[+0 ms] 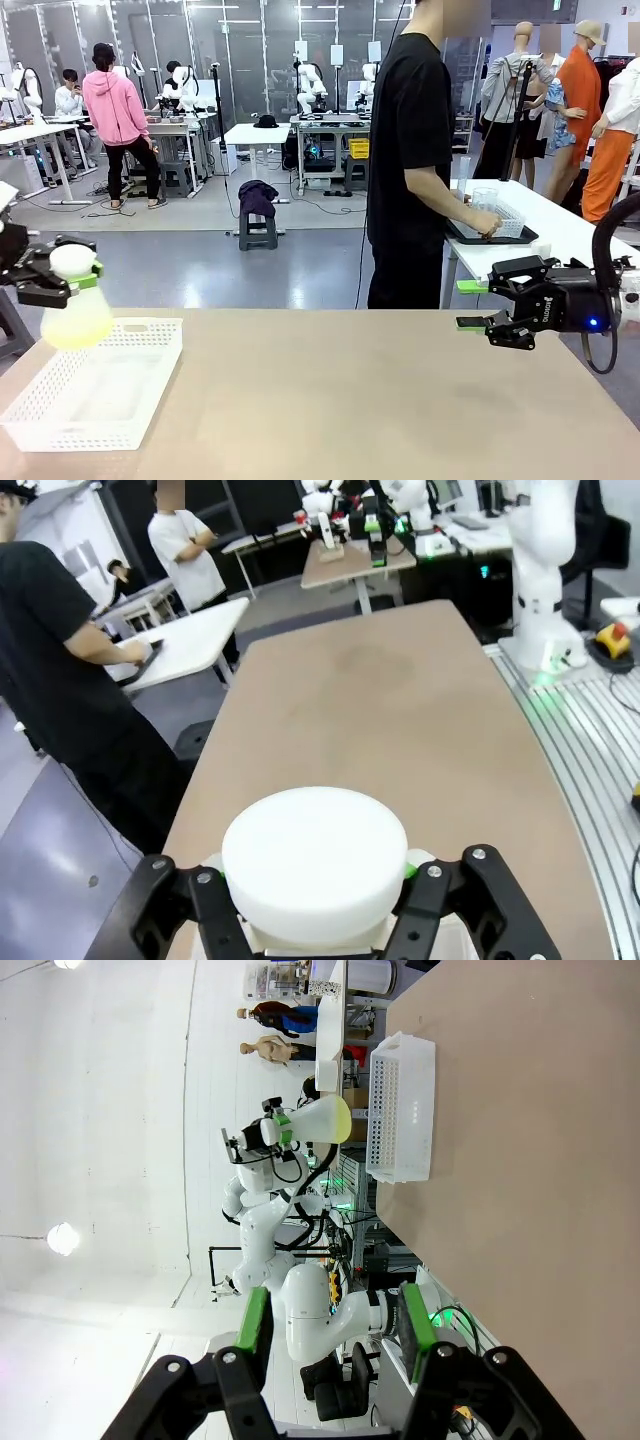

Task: Prepare the solutions needed for the experiment.
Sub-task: When the human places the Big flask in the center of the table, pick up the Big flask and place it in the left Organizing basket.

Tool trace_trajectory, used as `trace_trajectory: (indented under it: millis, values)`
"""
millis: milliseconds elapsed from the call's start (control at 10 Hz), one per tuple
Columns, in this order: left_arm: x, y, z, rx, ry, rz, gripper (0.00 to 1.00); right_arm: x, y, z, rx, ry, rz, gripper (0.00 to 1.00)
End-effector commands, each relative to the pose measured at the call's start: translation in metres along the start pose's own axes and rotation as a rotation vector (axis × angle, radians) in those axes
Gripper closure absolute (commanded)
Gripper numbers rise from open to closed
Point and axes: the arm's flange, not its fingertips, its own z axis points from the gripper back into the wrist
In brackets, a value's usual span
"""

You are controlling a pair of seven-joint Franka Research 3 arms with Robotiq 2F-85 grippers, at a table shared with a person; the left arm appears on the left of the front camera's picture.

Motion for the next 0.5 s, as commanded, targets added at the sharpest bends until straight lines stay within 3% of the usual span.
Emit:
trace_trajectory:
  millis: [0, 400]
  values:
    - [-0.023, -0.008, -0.007, 0.038, -0.087, -0.001, 1.0, 0.0, 0.001, -0.001, 0.007, -0.001, 0.007, 0.36]
    - [-0.075, -0.014, -0.008, 0.085, -0.12, 0.019, 1.0, 0.0, 0.001, -0.001, 0.007, -0.001, 0.007, 0.36]
